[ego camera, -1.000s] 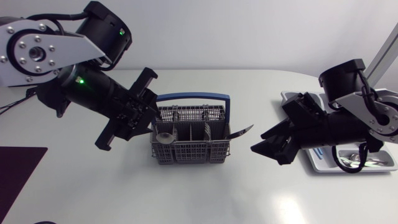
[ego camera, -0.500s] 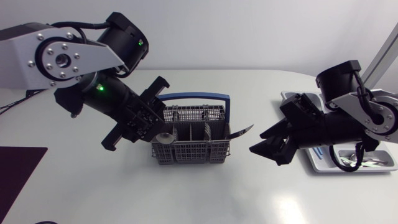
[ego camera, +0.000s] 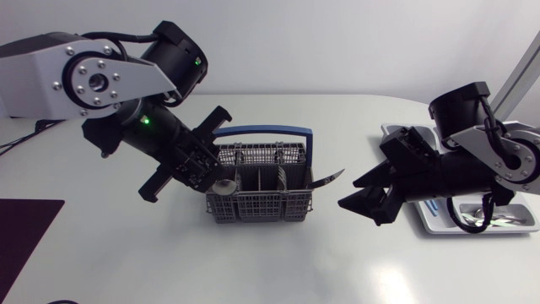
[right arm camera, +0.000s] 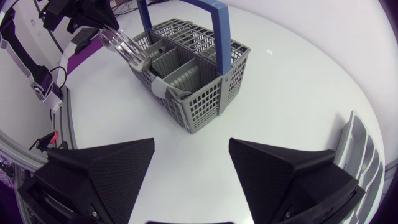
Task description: Sort the cutlery from the basket into the organizer compartments.
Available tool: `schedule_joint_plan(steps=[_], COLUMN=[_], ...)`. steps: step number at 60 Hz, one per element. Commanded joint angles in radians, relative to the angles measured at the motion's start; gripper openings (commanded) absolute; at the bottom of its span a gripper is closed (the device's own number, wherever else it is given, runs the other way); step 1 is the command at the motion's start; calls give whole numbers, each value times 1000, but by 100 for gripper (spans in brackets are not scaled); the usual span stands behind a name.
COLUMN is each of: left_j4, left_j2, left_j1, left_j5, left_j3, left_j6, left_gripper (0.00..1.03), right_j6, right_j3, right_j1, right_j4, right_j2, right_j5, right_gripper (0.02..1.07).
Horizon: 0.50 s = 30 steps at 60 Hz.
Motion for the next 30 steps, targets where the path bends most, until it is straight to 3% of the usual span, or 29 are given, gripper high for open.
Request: schedule_joint_plan(steps=[1,26,30], left_j4=[-19,-31,-33], left_j2=[17,34,73], left_j1=[-9,-4,-11], left_j5=[2,2,-60], left_j3=[47,132,163], left_j6=[30,18,-71], left_gripper=[3,3,3], right_j6=[-19,-19,-21], right_j3=[-35,-45,-46], right_j1=[-3,5,5], right_j4=[2,2,2], right_j2=[13,5,3], right_j5=[3,3,3], right_gripper=[91,91,92])
